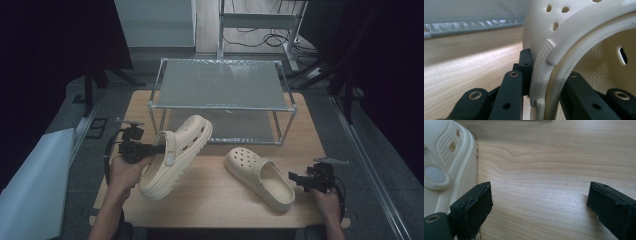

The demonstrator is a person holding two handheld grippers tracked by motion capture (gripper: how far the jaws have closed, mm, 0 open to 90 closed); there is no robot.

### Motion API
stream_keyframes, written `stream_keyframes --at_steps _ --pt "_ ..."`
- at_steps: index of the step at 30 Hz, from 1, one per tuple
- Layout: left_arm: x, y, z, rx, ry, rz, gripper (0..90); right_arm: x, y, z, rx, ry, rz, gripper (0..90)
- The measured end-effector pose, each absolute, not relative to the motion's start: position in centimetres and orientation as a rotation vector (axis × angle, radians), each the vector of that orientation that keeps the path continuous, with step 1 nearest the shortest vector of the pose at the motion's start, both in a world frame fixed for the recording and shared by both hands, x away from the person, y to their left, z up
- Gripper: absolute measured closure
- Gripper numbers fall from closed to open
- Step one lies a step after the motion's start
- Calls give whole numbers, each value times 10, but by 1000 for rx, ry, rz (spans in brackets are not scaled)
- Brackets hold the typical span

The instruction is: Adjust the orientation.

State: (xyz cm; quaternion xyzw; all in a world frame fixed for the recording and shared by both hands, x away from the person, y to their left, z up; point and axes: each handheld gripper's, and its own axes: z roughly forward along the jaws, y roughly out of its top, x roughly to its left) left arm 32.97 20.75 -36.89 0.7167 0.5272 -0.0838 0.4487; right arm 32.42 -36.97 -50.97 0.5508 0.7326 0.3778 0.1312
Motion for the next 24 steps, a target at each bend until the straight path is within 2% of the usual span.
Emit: stream_keyframes --at_steps 24 --pt "363 206 -323 1603 1336 -211 770 324 -371 -509 1605 2119 1110 61"
